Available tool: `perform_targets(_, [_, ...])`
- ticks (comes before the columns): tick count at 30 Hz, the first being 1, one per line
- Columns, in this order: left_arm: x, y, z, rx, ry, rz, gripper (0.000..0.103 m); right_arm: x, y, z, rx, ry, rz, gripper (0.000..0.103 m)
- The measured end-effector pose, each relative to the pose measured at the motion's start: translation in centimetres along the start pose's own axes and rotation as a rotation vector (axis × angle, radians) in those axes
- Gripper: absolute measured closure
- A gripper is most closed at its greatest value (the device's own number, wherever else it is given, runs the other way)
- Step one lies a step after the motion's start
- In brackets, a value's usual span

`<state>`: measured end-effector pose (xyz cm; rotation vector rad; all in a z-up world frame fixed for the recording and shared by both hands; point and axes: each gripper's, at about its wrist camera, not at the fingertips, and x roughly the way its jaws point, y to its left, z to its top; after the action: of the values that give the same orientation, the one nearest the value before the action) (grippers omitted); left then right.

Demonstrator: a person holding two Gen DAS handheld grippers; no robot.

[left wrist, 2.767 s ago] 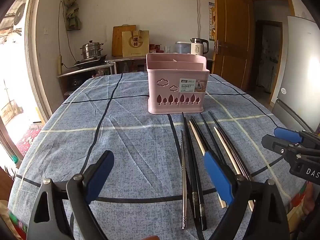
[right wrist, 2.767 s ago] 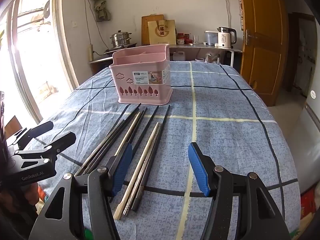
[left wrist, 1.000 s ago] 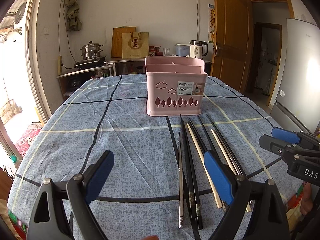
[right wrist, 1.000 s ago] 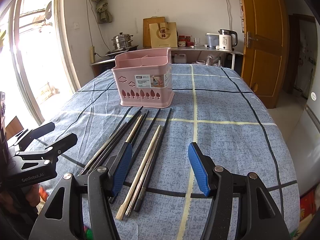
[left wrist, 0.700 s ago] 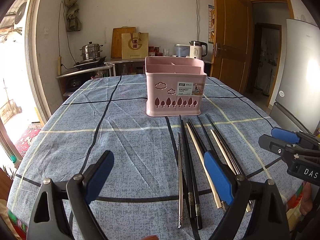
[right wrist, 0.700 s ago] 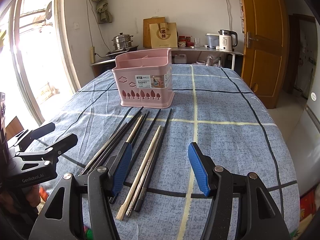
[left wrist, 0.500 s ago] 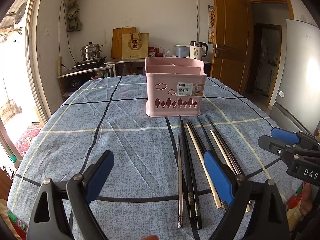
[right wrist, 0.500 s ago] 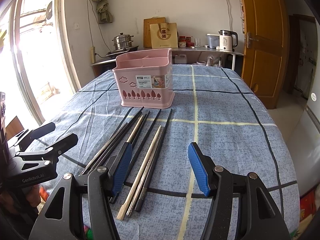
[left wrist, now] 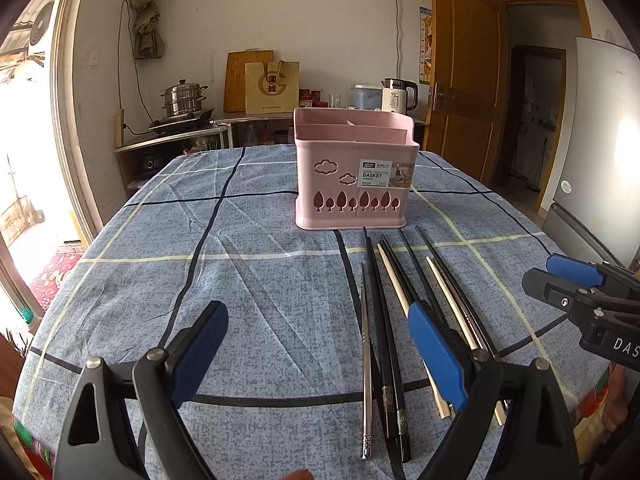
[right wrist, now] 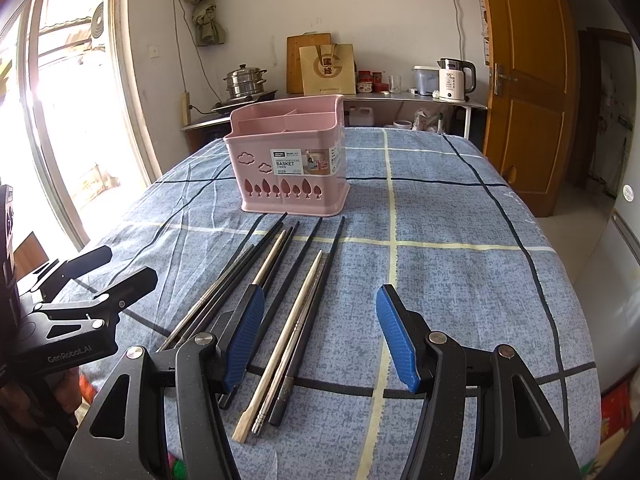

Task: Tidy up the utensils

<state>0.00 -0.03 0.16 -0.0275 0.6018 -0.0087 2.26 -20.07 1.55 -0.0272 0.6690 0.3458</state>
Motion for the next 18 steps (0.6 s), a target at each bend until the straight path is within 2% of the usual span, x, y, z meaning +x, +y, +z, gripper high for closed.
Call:
perform_targets(9, [3.3, 0.5, 0.2, 0.045, 0.071, 0.009, 0.01, 2.7, -0.8, 0.8, 0.008, 0.037, 0.001, 0.044])
perform_targets(15, [6.4, 1.4, 0.7, 0.033, 0.186, -0.05, 0.013, 5.3, -1.6, 1.2, 0.021, 0.096, 0.002, 0.044])
perform_targets(18, [7.1, 1.3, 0.7, 0.047, 0.217, -0.073, 0.014, 6.4, -1.9, 1.3, 0.027, 0.126, 0.002, 0.047])
